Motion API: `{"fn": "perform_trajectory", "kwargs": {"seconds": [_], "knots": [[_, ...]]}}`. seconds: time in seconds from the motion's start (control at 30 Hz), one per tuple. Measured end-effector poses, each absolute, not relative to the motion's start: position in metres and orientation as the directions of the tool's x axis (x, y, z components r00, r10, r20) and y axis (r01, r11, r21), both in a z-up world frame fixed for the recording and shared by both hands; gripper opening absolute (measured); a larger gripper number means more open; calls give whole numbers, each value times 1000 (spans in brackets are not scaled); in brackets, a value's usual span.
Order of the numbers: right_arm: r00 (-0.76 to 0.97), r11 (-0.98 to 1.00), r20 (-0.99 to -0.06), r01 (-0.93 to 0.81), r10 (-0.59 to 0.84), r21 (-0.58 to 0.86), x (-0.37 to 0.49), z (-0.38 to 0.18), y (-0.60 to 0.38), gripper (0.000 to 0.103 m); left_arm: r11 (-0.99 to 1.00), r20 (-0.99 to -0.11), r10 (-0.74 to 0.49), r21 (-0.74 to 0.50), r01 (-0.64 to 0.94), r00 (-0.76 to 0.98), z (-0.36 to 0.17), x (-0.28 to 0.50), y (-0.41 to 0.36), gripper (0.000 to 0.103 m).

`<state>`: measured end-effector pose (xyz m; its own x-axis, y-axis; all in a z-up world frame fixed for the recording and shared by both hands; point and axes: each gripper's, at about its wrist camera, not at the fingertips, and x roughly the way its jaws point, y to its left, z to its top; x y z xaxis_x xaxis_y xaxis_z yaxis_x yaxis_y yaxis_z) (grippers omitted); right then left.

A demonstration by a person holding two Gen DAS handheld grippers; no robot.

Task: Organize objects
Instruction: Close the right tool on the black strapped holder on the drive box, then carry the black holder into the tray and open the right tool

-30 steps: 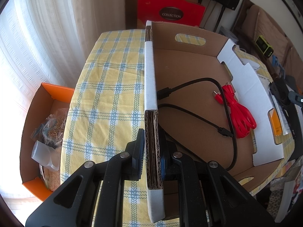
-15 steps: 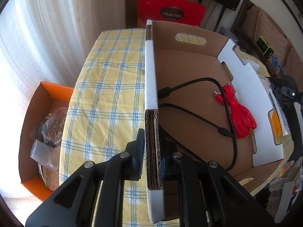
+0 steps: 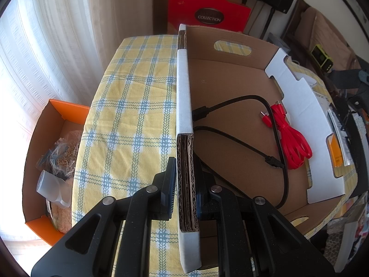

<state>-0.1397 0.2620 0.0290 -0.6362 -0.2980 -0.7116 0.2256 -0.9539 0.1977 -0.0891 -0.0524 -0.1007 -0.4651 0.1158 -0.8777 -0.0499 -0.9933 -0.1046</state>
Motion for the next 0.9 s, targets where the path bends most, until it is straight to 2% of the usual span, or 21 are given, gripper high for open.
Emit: {"fn": "perform_trajectory", "kwargs": {"seconds": [0.2, 0.43, 0.9], "knots": [[-651, -941, -685, 287, -328, 178, -138, 56, 238, 7, -993, -878, 116, -105, -49, -465, -101, -89, -52, 12], [-621, -904, -667, 367, -412, 217, -143, 71, 197, 7, -993, -878, 118, -108, -48, -464, -101, -90, -53, 12], [-451, -817, -709, 480, -542, 319, -162, 32, 93, 7, -992, -877, 128, -118, -51, -463, -102, -91, -54, 13]]}}
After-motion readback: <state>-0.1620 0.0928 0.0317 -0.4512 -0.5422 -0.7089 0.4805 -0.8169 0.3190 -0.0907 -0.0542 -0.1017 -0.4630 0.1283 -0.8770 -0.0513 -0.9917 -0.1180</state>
